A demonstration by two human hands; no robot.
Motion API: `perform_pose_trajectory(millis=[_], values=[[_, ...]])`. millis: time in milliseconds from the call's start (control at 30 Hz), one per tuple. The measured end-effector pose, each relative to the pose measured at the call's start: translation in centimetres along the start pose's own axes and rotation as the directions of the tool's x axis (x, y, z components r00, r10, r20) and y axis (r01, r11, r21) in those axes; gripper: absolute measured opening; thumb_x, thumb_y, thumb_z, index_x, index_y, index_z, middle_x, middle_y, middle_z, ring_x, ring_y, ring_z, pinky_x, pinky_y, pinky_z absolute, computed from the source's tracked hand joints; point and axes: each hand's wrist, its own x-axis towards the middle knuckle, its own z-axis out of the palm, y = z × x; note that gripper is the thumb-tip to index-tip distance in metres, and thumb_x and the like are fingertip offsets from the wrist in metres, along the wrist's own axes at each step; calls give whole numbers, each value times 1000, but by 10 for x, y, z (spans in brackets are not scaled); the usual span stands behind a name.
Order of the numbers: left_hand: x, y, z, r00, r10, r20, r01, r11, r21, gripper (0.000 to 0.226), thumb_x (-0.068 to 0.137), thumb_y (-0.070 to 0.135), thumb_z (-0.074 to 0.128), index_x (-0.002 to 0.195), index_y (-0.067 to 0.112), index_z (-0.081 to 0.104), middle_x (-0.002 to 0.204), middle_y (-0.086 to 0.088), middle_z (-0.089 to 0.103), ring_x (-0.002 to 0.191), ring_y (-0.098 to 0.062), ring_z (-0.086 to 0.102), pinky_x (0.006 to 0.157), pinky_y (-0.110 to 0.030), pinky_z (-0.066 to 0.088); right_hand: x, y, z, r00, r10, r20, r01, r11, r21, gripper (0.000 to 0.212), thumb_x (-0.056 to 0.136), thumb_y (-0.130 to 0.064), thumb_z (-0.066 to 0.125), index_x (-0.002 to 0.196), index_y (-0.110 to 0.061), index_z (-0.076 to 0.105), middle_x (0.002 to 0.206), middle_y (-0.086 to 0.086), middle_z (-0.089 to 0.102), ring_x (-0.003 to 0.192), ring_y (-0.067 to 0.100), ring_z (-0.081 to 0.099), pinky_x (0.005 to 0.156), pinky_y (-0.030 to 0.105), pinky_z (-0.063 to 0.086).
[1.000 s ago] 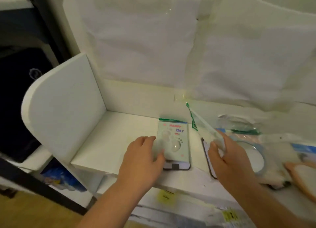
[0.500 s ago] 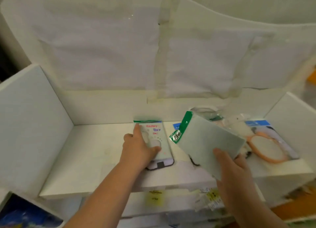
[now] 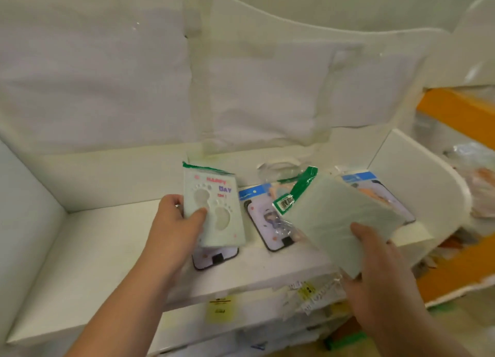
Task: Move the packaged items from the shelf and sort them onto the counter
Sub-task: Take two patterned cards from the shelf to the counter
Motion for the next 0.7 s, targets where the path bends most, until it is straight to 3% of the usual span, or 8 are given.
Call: perform_pose_trajectory(millis=[33,67,133,233,367,533,700], values=[[-6,6,5,1000,-9,5,10,999,-44,16,91,9,61,100,19,51,98,-7,65,77,-19,62,65,-34,52,-1,2,-11,1000,13,6,-13,1000,-22,58,89,-6,66,138,-25,40,127,4,46,104,6,46,100,24,43],[-13,13,11,1000,-19,16,20,997,-79,16,91,7,59,103,16,52,96,-7,65,76,-18,62,59,-29,50,2,2,-27,995,100,-5,-100,994,51,52,89,-9,66,133,-27,45,129,3,49,108,15,50,96,29,47],[-28,26,25,996,-55,76,67,985,-161,16,91,5,57,106,11,54,94,-11,66,78,-25,65,54,-26,52,14,-2,-43,987,127,96,-155,910,385,25,94,-18,62,115,-28,56,119,4,65,102,19,64,80,25,53],[-49,41,48,972,-134,194,185,944,-273,14,91,9,58,102,17,60,92,-9,73,80,-28,69,65,-36,54,11,-15,-63,984,47,173,-121,885,450,27,92,-18,62,117,-29,60,101,0,77,87,20,75,73,36,57],[-79,63,88,938,-186,292,302,853,-427,11,91,7,58,87,17,59,80,-6,74,66,-18,67,59,-28,49,16,-39,-97,983,-5,182,-84,874,479,27,91,-18,64,115,-28,59,97,-2,78,80,16,76,67,32,58],[-123,89,144,951,-156,268,266,855,-445,16,91,7,57,82,20,57,67,1,71,52,-10,65,55,-26,47,34,-62,-162,989,-19,147,-46,905,424,23,90,-35,64,111,-28,56,108,6,74,94,22,71,66,35,53],[-183,123,210,950,-115,291,243,856,-456,18,93,5,53,82,19,55,54,4,68,40,-7,61,35,-17,43,51,-101,-235,972,-76,224,-65,825,561,20,93,-25,58,113,-25,59,104,3,77,93,18,75,73,31,59]])
